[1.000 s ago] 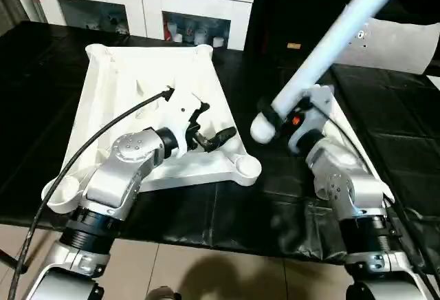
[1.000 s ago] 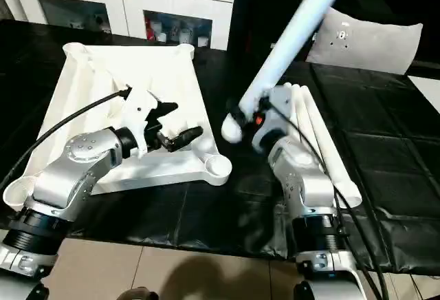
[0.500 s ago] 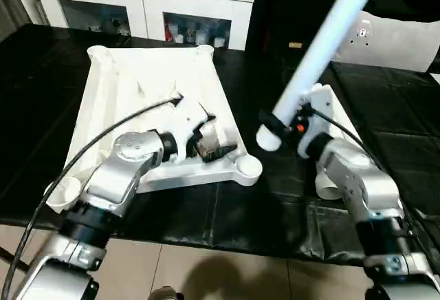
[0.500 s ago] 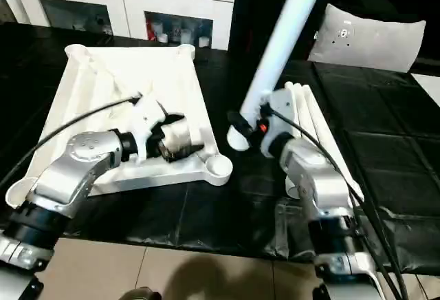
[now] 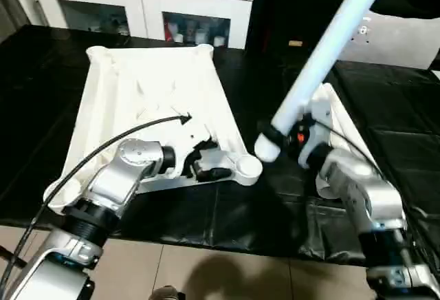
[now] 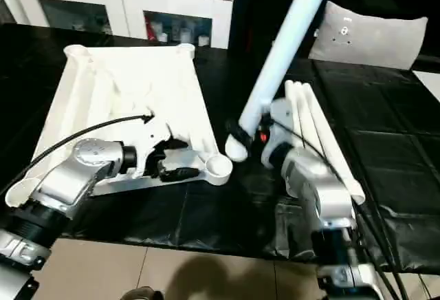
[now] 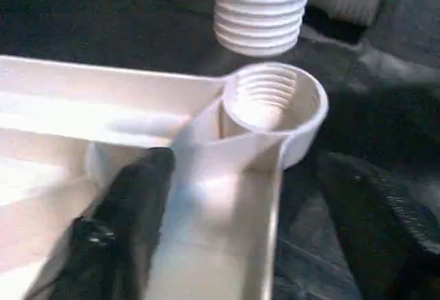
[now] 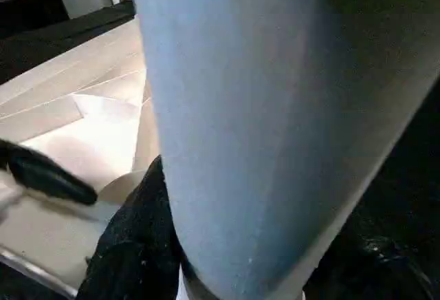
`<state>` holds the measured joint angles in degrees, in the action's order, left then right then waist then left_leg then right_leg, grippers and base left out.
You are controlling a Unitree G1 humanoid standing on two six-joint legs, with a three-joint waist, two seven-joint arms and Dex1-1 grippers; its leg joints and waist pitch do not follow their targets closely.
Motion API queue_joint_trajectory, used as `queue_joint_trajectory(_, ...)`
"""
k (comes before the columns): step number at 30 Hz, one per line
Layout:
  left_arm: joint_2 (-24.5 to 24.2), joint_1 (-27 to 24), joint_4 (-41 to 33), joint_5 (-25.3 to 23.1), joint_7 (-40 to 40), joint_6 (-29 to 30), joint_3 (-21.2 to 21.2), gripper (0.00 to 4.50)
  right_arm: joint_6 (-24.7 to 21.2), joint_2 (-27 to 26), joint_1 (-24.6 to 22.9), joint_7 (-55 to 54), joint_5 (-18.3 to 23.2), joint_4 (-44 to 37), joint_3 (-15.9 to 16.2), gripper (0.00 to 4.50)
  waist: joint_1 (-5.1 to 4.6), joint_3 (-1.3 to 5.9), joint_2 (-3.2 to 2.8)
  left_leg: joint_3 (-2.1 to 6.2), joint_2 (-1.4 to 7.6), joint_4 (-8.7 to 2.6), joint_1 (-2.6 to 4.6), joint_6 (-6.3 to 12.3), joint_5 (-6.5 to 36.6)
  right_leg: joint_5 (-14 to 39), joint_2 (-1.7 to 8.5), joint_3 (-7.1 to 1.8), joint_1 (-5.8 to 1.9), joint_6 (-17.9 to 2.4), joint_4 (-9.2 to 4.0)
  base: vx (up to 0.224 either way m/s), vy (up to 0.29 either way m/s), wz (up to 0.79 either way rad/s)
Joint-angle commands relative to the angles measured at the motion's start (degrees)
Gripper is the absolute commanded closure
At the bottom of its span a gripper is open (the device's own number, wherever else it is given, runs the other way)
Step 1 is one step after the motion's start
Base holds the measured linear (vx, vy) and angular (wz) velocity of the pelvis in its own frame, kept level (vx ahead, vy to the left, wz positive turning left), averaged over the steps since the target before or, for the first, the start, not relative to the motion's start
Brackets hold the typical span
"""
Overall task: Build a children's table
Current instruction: Pick table leg, then insert table leg to table base
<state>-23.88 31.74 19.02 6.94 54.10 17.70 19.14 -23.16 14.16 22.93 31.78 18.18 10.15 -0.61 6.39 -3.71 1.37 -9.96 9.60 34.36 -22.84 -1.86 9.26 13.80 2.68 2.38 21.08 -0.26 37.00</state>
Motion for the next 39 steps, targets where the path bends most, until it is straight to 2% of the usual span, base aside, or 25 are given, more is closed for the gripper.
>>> queue_joint_trajectory(1,-0.19,-0.07,0.43,-0.4,0.82,-0.29,0.86,1.08,-0.57,0.44,0.27,0.39,0.74,-2.21,-0.3,2.62,-0.12,4.2,-0.93,1.45,4.09,-4.37,2.24,-2.55,11.33,0.43,6.08,-2.84,-1.69,-12.68,-4.29,0.0,0.0,0.0)
queue_joint_trajectory(3,-0.26,-0.68,0.19,-0.57,1.41,-0.22,0.69,1.25,-0.72,0.33,-0.09,0.59,1.08,-2.66,-0.48,2.62,-0.2,4.13,-0.61,1.37,4.05,-4.38,2.23,-2.5,11.53,0.87,6.08,-2.87,-1.61,-12.72,-4.41,0.0,0.0,0.0)
queue_joint_trajectory(5,-0.21,-0.89,-0.05,-0.44,1.66,0.07,0.51,1.3,-0.66,0.24,-0.18,0.72,1.11,-2.74,-0.52,2.62,-0.11,4.14,-0.54,1.35,4.02,-4.29,2.16,-2.29,10.97,1.08,6.23,-2.89,-1.67,-12.8,-4.37,0.0,0.0,0.0)
queue_joint_trajectory(8,-0.21,-1.04,-0.05,-0.44,1.77,0.08,0.35,1.68,-0.53,0.14,-0.04,0.95,1.07,-2.59,-0.39,2.62,-0.11,4.14,-0.53,1.33,4.01,-4.26,2.14,-1.9,10.29,0.9,6.11,-2.87,-1.6,-12.69,-4.34,0.0,0.0,0.0)
queue_joint_trajectory(10,-0.24,-1.29,-0.1,-0.39,2.02,-0.1,0.12,1.7,0.47,0.3,0.1,0.84,0.23,-2.22,0.07,2.62,-0.14,4.11,-0.51,1.32,4.01,-4.29,2.13,-1.89,10.44,1.17,6.15,-2.87,-1.59,-12.66,-4.38,0.0,0.0,0.0)
queue_joint_trajectory(11,-0.24,-1.32,-0.1,-0.39,2.05,-0.12,0.08,1.94,0.58,0.32,0.11,0.82,0.13,-2.19,0.12,2.62,-0.1,4.14,-0.52,1.3,4.01,-4.24,2.11,-1.85,10.19,1.17,6.26,-2.9,-1.64,-12.65,-4.41,0.0,0.0,0.0)
queue_joint_trajectory(14,-0.47,-1.8,-0.5,0.15,3.0,0.32,-0.41,2.21,0.88,0.56,-0.13,1.43,-0.01,-2.28,0.42,2.62,-0.16,4.03,-0.25,1.29,4.0,-4.33,2.06,-1.68,10.55,2.23,6.18,-2.88,-1.6,-12.48,-4.51,0.0,0.0,0.0)
queue_joint_trajectory(22,-0.54,-2.13,-0.51,0.37,3.4,0.53,-1.05,2.7,0.33,0.28,0.0,2.45,0.6,-2.61,0.57,2.62,-0.13,4.03,-0.41,1.29,4.05,-4.36,2.1,-1.62,10.57,2.56,6.22,-2.87,-1.5,-12.42,-4.5,0.0,0.0,0.0)
queue_joint_trajectory(23,-0.52,-2.03,-0.04,0.16,3.11,0.27,-1.21,2.7,0.33,0.24,0.07,2.48,0.65,-2.55,0.57,2.62,-0.14,4.04,-0.4,1.29,4.02,-4.34,2.1,-1.56,10.43,2.4,6.19,-2.87,-1.49,-12.41,-4.48,0.0,0.0,0.0)
queue_joint_trajectory(24,-0.49,-1.82,0.7,-0.18,2.63,0.07,-1.35,2.96,0.38,0.21,0.15,2.47,0.66,-2.49,0.57,2.62,-0.12,4.06,-0.42,1.26,3.99,-4.3,2.08,-1.55,10.38,2.28,6.23,-2.89,-1.52,-12.45,-4.5,0.0,0.0,0.0)
queue_joint_trajectory(28,-0.46,-0.99,3.07,-1.32,2.16,-1.0,-1.29,3.06,0.31,0.19,0.14,2.49,0.79,-2.64,0.66,2.62,-0.12,4.07,-0.5,1.28,3.95,-4.27,2.11,-1.61,10.45,2.64,6.21,-2.93,-1.49,-12.12,-4.59,0.0,0.0,0.0)
queue_joint_trajectory(29,-0.45,-0.91,3.3,-1.45,2.21,-1.14,-1.22,3.3,0.29,0.17,0.06,2.54,0.76,-2.75,0.66,2.62,-0.1,4.1,-0.52,1.35,4.07,-4.35,2.16,-1.71,10.48,2.29,6.23,-2.89,-1.5,-12.21,-4.52,0.0,0.0,0.0)
queue_joint_trajectory(30,-0.47,-0.73,3.67,-1.79,2.1,-1.33,-1.03,3.3,0.17,0.17,-0.02,2.61,0.77,-2.89,0.68,2.62,-0.12,4.08,-0.47,1.34,4.09,-4.37,2.13,-1.71,10.46,2.12,6.25,-2.89,-1.51,-12.3,-4.5,0.0,0.0,0.0)
queue_joint_trajectory(33,-0.79,-0.23,5.01,-3.28,1.91,-2.01,-0.17,3.46,-0.14,0.21,-0.11,2.76,0.79,-3.16,0.8,2.62,-0.07,4.07,-0.76,1.39,4.06,-4.39,2.18,-2.01,11.28,2.44,6.3,-2.93,-1.5,-12.33,-4.61,0.0,0.0,0.0)
queue_joint_trajectory(36,-0.9,0.17,6.46,-4.52,1.66,-2.59,0.36,3.84,-0.46,0.28,-0.15,2.86,0.89,-3.36,0.86,2.62,-0.08,3.98,-0.77,1.4,4.1,-4.51,2.32,-2.43,12.62,3.83,6.31,-2.95,-1.37,-12.23,-4.76,0.0,0.0,0.0)
queue_joint_trajectory(38,-0.82,0.44,7.43,-5.11,1.42,-3.12,0.44,3.9,-0.65,0.33,-0.13,2.94,0.94,-3.43,0.89,2.62,-0.07,3.93,-0.76,1.45,4.1,-4.57,2.23,-2.68,13.24,5.03,6.45,-3.0,-1.45,-12.05,-4.89,0.0,0.0,0.0)
queue_joint_trajectory(39,-0.88,0.5,7.67,-5.37,1.46,-3.24,0.62,4.09,-0.7,0.37,-0.13,2.99,0.94,-3.46,0.93,2.62,-0.15,3.87,-0.72,1.5,4.15,-4.67,2.34,-2.96,14.03,6.27,6.41,-2.98,-1.34,-11.81,-4.93,0.0,0.0,0.0)
